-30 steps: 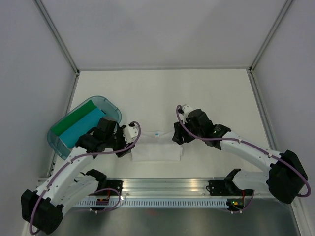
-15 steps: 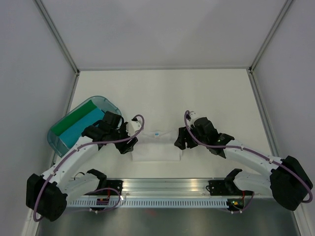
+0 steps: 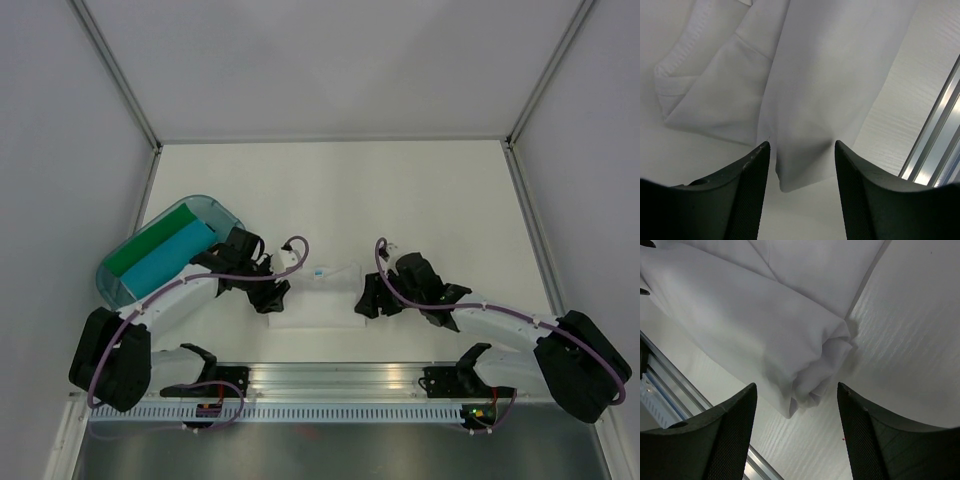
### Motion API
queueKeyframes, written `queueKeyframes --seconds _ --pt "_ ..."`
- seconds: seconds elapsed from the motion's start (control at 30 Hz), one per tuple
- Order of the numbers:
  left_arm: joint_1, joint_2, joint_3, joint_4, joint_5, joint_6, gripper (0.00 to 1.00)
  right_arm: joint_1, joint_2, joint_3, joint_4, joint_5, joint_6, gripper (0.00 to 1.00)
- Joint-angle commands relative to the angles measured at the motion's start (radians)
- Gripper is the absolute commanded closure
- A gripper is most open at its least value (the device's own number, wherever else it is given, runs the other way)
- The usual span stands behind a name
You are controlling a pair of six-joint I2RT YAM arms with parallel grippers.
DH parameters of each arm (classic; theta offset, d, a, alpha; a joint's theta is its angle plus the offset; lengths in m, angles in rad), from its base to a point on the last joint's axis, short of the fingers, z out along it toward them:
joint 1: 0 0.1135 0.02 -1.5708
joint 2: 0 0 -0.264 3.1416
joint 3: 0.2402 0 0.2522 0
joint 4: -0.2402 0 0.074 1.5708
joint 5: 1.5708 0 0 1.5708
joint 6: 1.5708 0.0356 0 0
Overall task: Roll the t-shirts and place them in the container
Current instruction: Roll the tshirt
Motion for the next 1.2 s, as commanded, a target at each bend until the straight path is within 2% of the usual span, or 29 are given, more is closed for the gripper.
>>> queueKeyframes --seconds 0.0,0.13,0.17,0.2,0.27,0.33,0.37,0.5,0.57,0.6,0.67,0.83,0.9,1.17 --pt "-0.003 0.007 -0.006 0.05 0.08 0.056 0.43 0.002 0.007 -0.003 0.077 -0.026 0.016 0.3" --pt "-0.003 0.042 -0.005 0.023 0.141 0.128 0.47 0.004 0.004 -0.036 0.168 -0.067 0.051 0.32" --pt "-0.004 0.051 0.001 0.003 0.144 0.151 0.49 0.005 0.021 -0.036 0.192 -0.077 0.056 0.33" --pt "-0.003 0.075 0.004 -0.008 0.146 0.162 0.55 0.004 0.032 -0.036 0.194 -0.08 0.06 0.34" --pt "-0.004 0.093 0.018 -0.043 0.162 0.208 0.59 0.004 0.064 -0.035 0.197 -0.083 0.063 0.36" --pt "-0.004 0.111 0.03 -0.097 0.191 0.246 0.62 0.004 0.082 -0.043 0.208 -0.101 0.065 0.43" --pt "-0.004 0.117 0.047 -0.129 0.202 0.258 0.67 0.004 0.084 -0.043 0.209 -0.107 0.067 0.54" --pt "-0.004 0.165 0.092 -0.227 0.216 0.278 0.86 0.004 0.049 -0.024 0.153 -0.129 0.063 0.78" --pt "-0.004 0.183 0.116 -0.267 0.23 0.301 0.93 0.004 0.016 0.002 0.099 -0.165 0.059 0.84" --pt "-0.003 0.185 0.124 -0.304 0.248 0.321 0.96 0.004 0.01 0.026 0.076 -0.184 0.057 0.92" --pt "-0.003 0.188 0.15 -0.342 0.259 0.332 0.98 0.004 -0.011 0.051 -0.014 -0.231 0.042 0.98" --pt "-0.001 0.232 0.222 -0.485 0.242 0.401 0.98 -0.01 -0.056 0.076 -0.174 -0.337 0.048 1.0" --pt "0.002 0.27 0.225 -0.5 0.229 0.418 0.98 -0.036 -0.069 0.045 -0.189 -0.385 0.066 1.0" --pt "0.014 0.436 0.241 -0.508 0.182 0.446 0.98 -0.119 -0.036 -0.108 0.003 -0.407 0.185 1.0"
